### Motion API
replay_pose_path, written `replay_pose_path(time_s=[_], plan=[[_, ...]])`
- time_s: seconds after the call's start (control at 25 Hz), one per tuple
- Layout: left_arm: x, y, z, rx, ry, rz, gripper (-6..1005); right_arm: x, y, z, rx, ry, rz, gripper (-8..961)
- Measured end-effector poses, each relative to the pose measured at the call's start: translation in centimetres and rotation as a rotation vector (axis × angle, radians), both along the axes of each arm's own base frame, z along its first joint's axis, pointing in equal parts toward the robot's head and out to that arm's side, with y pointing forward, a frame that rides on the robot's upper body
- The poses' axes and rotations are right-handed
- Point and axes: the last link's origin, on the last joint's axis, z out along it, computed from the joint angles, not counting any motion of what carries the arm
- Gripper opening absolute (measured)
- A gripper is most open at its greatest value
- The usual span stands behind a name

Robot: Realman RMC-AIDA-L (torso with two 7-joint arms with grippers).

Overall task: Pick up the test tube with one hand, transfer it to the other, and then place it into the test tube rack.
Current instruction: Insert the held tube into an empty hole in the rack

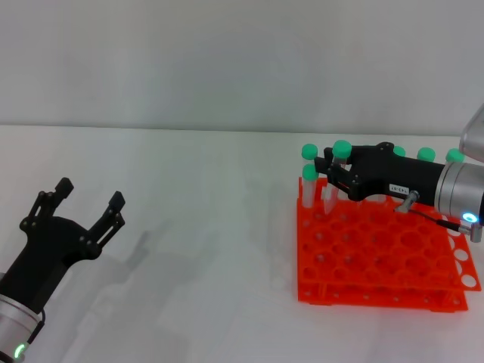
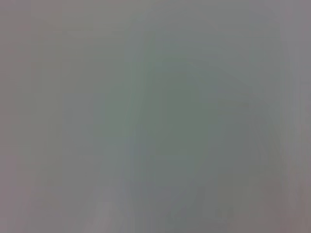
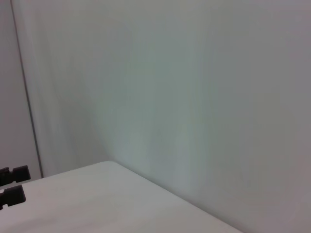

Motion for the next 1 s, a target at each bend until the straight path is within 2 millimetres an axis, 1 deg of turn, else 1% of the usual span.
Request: replay_pose_path(time_s=[0.28,0.56,1.0], plan=[[0.04,-0.01,0.01,0.0,-0.001,-0.003,885,-0.07,0.2,0.51,0.017,0.019,-0.005,259],[0.09,0.07,-0.03,-0.001,0.0,-0.003,885,0.34,0.47,0.92,0.039,0.019,-0.025,263],[0.26,0.37,0.0,-0.002,0.001,-0.009,885,0.58,0.53,0.29,0.046,-0.01,-0.036,269]])
